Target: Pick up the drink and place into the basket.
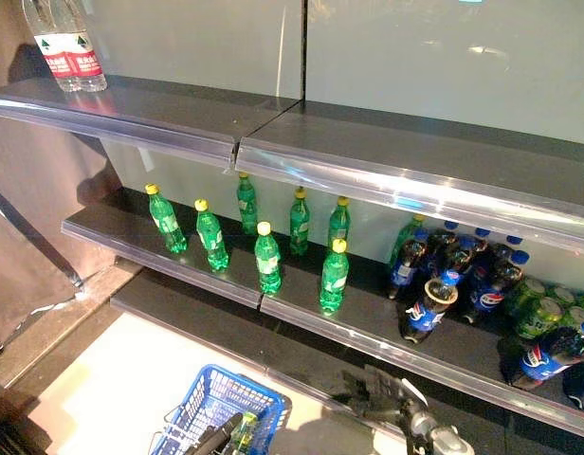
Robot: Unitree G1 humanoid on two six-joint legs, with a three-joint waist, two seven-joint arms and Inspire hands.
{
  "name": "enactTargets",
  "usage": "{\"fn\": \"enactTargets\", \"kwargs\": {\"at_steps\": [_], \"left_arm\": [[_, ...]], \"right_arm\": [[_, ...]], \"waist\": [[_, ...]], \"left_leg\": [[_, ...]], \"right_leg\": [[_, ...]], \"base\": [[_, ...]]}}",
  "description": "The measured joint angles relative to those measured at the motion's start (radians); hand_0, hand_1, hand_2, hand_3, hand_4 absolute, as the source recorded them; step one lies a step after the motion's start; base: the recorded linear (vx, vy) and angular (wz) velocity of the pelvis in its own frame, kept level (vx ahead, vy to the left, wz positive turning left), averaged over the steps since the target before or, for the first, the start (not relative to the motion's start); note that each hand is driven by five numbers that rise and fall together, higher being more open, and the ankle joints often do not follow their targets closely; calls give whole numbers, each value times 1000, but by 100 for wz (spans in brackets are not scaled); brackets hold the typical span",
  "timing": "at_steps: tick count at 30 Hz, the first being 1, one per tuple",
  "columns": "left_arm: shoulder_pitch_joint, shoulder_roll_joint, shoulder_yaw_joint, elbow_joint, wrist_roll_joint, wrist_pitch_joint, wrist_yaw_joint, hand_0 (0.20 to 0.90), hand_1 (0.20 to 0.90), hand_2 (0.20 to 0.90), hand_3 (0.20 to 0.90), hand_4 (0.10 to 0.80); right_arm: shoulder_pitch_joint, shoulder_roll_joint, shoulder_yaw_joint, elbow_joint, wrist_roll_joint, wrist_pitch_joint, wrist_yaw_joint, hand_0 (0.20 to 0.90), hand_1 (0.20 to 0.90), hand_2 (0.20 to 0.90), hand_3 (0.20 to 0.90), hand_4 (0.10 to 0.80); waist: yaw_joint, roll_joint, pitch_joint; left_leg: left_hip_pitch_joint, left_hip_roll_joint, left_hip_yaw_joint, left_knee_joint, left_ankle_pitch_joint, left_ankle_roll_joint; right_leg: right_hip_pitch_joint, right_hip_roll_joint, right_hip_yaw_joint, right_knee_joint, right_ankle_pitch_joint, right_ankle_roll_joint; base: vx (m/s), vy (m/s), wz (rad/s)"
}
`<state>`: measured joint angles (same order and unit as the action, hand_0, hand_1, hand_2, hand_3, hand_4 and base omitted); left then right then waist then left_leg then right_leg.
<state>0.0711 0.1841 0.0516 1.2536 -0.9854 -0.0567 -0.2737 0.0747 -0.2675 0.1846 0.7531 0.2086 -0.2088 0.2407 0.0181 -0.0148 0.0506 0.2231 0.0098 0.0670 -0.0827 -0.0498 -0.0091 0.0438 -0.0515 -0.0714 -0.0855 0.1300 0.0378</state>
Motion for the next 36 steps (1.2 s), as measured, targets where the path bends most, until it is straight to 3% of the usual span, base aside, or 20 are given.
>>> {"fn": "enactTargets", "kwargs": {"at_steps": [6,12,28,36], "left_arm": [[24,-1,3,-45,18,1,27,300,300,300,200,100],[25,-2,3,-46,35,2,27,300,300,300,200,100],[25,-1,17,-56,83,10,25,300,300,300,200,100],[22,-1,18,-58,98,11,24,300,300,300,200,100]], "right_arm": [[27,-28,2,-269,-14,6,-32,900,900,900,900,800],[35,-94,-7,-382,-54,-4,-65,900,900,900,900,800],[175,-132,-32,-416,-27,60,12,900,900,900,900,800],[176,-131,-164,-451,79,42,-51,900,900,900,900,800]], "waist": [[-18,-12,13],[-39,-18,12],[-87,-29,18],[-115,-31,25]], "left_leg": [[-4,-2,6,0,0,0],[-4,-7,30,-1,-3,4],[-6,-14,84,-1,-6,6],[-5,-19,118,-1,-10,11]], "right_leg": [[-8,1,10,0,1,3],[-20,2,34,0,6,8],[-51,10,93,0,24,13],[-65,12,131,-3,31,17]], "base": [[-3,0,-3],[5,10,-13],[2,5,-12],[27,-3,-13]]}}
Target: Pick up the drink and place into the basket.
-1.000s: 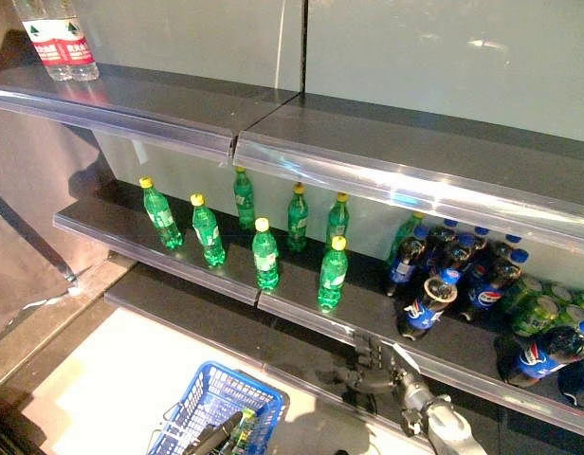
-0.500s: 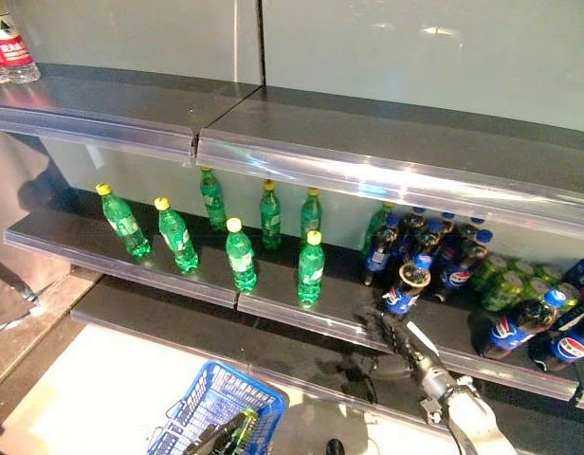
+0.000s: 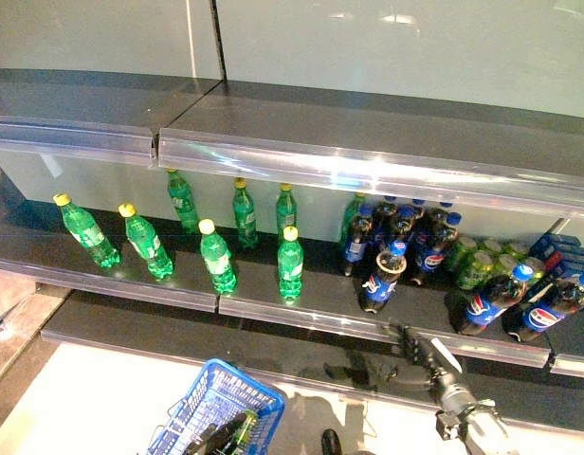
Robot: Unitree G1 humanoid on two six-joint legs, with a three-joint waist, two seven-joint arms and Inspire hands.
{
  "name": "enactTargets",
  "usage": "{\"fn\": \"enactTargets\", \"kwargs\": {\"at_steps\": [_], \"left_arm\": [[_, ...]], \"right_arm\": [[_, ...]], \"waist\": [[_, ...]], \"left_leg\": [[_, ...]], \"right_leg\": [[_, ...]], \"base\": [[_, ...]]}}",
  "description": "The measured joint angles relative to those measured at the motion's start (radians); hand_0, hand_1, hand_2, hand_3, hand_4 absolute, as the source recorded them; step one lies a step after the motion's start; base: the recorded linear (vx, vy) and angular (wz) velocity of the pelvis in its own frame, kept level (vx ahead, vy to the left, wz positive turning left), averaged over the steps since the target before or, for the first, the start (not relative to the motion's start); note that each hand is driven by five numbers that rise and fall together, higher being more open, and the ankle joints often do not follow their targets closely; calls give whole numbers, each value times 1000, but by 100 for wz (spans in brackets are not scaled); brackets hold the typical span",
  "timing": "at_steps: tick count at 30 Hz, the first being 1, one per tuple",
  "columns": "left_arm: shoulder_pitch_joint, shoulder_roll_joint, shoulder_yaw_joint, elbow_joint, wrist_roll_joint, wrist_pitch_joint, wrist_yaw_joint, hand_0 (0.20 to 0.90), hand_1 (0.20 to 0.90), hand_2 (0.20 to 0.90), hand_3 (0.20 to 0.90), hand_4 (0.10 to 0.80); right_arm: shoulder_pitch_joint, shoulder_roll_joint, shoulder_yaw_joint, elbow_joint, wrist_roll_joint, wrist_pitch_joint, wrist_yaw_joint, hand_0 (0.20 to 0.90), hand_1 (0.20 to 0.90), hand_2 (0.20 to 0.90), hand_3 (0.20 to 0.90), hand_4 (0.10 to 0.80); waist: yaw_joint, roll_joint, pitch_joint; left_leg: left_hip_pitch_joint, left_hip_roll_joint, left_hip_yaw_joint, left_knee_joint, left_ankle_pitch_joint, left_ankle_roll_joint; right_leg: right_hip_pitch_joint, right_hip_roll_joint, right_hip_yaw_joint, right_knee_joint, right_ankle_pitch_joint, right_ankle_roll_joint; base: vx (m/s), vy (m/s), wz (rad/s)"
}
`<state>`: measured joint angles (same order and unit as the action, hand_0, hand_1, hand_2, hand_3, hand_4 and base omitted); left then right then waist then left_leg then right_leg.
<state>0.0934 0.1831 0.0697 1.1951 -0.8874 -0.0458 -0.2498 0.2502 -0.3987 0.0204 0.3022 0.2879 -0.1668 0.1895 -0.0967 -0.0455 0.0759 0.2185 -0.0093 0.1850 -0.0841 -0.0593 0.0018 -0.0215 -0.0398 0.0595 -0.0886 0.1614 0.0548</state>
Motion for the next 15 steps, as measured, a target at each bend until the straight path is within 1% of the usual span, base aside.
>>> {"fn": "enactTargets", "kwargs": {"at_steps": [3,7,11,15], "left_arm": [[-1,0,0,0,0,1,0,300,300,300,200,100],[-4,-1,-1,0,0,3,0,300,300,300,200,100],[-7,-4,-1,0,0,4,0,300,300,300,200,100],[-9,-4,1,0,0,4,0,300,300,300,200,100]], "right_arm": [[-13,0,-22,-3,38,-7,-13,900,900,900,900,800],[-35,1,-22,-2,60,-8,-49,900,900,900,900,800],[-67,3,-23,7,110,-8,-113,900,900,900,900,800],[-115,2,-44,79,139,-8,-170,900,900,900,900,800]], "waist": [[-4,2,5],[-2,7,13],[12,12,15],[30,9,20]], "left_leg": [[1,-1,0,0,0,0],[1,-1,0,0,0,0],[4,0,-2,0,0,0],[6,2,-4,0,0,0]], "right_leg": [[0,1,1,1,2,2],[2,1,1,3,2,2],[5,1,0,3,3,2],[10,0,-3,3,3,2]], "base": [[38,-14,-1],[30,-15,0],[41,-23,1],[45,-32,2]]}}
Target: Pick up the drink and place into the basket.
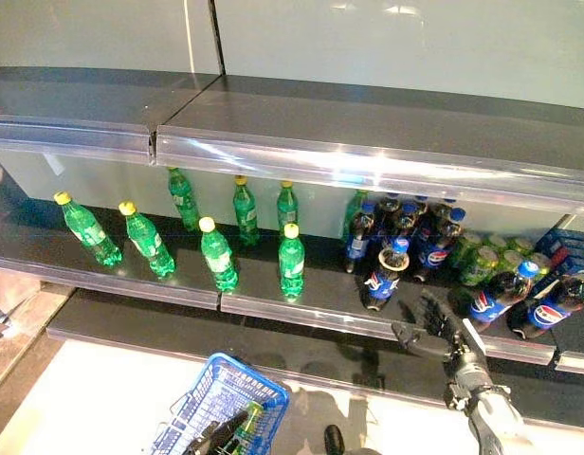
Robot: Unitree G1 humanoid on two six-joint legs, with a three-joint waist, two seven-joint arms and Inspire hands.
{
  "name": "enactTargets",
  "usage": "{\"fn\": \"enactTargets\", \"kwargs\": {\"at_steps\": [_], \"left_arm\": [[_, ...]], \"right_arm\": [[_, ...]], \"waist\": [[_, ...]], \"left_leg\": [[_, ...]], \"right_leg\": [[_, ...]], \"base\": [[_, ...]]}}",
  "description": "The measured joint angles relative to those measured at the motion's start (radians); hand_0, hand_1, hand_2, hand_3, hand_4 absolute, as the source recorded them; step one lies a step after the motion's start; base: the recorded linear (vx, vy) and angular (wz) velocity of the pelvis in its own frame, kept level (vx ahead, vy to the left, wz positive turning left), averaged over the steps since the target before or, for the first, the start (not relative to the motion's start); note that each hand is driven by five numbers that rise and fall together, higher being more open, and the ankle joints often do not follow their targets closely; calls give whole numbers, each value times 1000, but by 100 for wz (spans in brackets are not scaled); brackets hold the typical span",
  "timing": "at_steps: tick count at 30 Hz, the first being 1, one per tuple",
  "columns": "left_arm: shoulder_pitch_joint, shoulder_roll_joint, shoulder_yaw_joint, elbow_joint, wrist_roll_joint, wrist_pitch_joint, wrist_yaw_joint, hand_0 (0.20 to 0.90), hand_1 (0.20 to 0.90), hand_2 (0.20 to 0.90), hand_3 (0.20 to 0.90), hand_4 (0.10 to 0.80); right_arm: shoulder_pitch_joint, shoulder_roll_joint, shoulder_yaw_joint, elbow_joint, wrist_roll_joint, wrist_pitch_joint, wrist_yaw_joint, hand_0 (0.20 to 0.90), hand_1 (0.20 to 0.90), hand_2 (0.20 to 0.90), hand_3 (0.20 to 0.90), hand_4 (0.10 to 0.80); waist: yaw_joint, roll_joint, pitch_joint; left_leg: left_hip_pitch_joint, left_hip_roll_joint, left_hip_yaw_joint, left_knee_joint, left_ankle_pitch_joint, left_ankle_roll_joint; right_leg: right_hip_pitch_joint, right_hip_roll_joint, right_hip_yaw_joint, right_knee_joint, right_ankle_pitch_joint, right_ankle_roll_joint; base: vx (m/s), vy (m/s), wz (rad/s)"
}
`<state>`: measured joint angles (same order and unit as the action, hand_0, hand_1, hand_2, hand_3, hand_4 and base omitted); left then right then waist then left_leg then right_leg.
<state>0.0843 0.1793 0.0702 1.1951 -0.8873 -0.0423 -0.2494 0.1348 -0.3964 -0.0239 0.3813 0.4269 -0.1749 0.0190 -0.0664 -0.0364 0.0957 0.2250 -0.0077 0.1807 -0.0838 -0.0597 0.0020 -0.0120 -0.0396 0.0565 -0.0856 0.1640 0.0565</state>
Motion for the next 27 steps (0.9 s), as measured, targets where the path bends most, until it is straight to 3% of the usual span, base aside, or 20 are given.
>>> {"fn": "enactTargets", "kwargs": {"at_steps": [11,27], "left_arm": [[0,1,21,-7,0,15,1,300,300,300,200,100],[6,1,20,-30,0,17,1,300,300,300,200,100]], "right_arm": [[-56,-4,-37,42,8,0,-69,900,900,900,900,800],[-86,-25,-37,78,5,0,-114,900,900,900,900,800]], "waist": [[40,6,24],[65,18,33]], "left_leg": [[16,2,-54,0,0,0],[19,3,-83,0,1,-1]], "right_leg": [[29,-3,-31,-4,-11,-1],[45,-9,-59,-2,-15,-5]], "base": [[33,-11,8],[46,1,5]]}}
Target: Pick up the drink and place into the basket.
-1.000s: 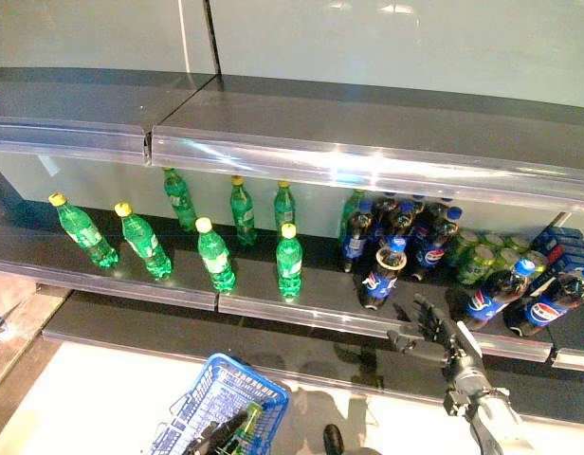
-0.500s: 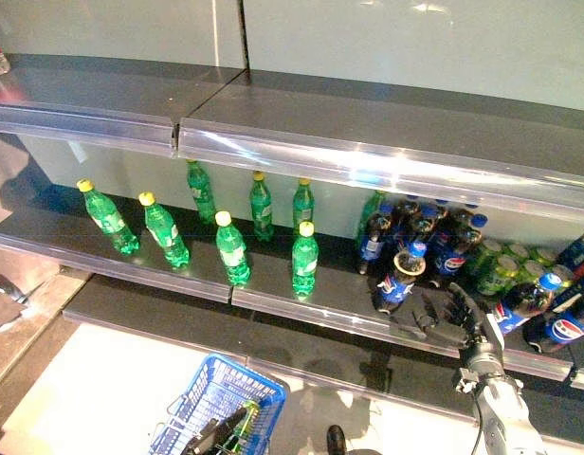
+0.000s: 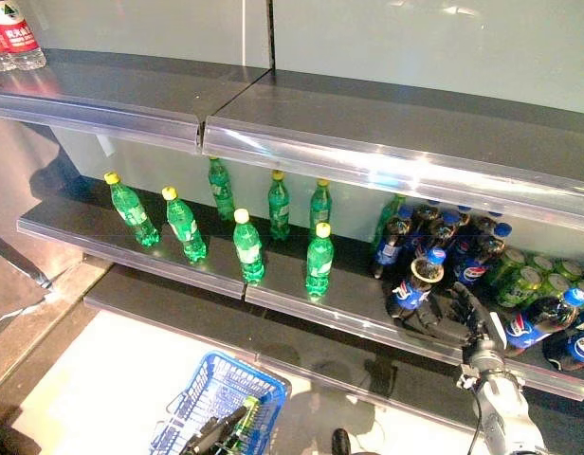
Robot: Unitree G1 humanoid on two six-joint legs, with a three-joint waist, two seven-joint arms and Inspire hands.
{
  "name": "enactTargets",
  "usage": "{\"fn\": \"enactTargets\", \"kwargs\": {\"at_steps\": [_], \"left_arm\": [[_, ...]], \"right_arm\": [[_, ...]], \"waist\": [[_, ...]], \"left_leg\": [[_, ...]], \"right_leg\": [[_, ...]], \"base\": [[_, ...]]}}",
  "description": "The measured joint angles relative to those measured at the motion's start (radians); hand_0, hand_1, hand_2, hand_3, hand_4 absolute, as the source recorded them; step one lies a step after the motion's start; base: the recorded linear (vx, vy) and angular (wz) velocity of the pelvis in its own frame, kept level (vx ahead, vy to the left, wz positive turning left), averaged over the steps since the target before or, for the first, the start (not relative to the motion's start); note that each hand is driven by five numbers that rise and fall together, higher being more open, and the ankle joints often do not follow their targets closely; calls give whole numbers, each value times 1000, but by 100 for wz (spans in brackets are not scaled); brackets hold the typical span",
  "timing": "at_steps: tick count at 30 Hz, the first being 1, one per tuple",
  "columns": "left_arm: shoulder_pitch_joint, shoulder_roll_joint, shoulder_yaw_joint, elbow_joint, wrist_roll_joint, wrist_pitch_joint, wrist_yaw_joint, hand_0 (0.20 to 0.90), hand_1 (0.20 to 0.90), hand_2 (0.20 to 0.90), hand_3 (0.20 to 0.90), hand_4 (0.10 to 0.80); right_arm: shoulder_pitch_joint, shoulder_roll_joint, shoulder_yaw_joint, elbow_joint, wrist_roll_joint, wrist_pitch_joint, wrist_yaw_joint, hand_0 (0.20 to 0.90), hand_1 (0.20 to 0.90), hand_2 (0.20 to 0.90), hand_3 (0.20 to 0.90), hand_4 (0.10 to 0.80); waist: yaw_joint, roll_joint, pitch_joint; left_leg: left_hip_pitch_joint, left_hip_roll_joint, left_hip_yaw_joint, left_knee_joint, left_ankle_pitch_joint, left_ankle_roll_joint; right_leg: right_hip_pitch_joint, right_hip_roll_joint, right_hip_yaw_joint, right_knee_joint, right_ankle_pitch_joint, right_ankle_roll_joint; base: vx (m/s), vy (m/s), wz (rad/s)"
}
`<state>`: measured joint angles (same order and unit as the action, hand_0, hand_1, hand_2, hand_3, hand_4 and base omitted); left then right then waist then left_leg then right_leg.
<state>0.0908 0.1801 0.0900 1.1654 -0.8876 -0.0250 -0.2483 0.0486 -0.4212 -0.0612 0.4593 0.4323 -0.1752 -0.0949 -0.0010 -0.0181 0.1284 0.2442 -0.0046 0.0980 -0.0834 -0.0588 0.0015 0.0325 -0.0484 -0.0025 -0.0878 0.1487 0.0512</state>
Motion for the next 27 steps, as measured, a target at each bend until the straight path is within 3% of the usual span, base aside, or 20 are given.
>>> {"fn": "enactTargets", "kwargs": {"at_steps": [16,27], "left_arm": [[-9,1,-1,-47,-2,4,-6,300,300,300,200,100],[-119,40,-46,-100,-68,11,-10,300,300,300,200,100]], "right_arm": [[-21,-54,-41,3,2,0,-39,900,900,900,900,800],[-166,-74,-36,3,11,-54,-95,900,900,900,900,800]], "waist": [[7,9,67],[26,-15,180]], "left_leg": [[-29,-6,-32,33,-3,0],[-238,-29,-65,193,-33,-5]], "right_leg": [[-1,-11,-23,3,-4,3],[-164,-28,-20,62,20,-6]], "base": [[38,-14,6],[-112,-41,1]]}}
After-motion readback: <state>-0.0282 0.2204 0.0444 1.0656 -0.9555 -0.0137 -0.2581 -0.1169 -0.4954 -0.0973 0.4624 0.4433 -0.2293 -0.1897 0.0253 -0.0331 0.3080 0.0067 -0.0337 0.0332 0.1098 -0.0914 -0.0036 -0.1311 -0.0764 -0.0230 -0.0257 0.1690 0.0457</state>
